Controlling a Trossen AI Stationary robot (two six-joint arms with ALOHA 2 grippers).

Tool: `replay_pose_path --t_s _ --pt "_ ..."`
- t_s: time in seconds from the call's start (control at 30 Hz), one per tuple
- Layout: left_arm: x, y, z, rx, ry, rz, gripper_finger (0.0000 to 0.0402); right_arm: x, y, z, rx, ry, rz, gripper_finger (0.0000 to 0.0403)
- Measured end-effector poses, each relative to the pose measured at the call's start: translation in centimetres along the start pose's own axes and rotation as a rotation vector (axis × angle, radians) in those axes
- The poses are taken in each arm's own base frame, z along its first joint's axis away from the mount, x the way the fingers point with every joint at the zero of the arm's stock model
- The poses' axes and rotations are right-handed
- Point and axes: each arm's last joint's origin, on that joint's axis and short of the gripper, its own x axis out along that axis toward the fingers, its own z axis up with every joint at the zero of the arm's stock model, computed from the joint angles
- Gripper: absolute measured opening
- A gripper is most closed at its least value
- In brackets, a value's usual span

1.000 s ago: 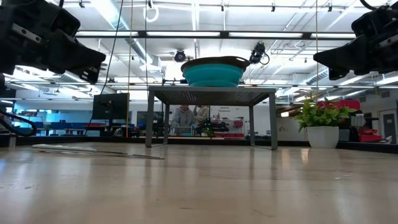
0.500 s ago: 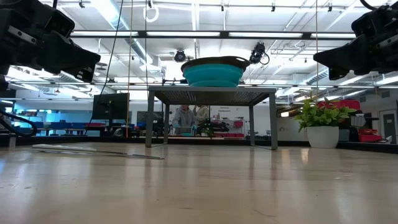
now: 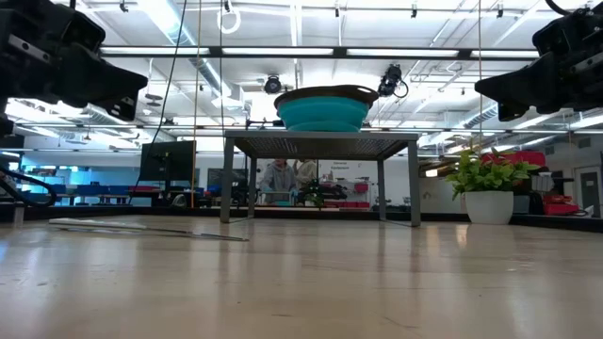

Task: Pick & Place Fruit
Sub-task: Put the knife on the shelf

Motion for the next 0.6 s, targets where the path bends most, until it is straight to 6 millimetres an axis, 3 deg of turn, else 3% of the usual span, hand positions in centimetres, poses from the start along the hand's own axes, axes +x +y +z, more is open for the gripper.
replay_pose_path --t_s 0.6 --pt "-0.59 0.06 0.59 0.011 -0.080 0.050 0.0005 0.00 0.00 -0.01 0.000 0.000 0.000 0.0007"
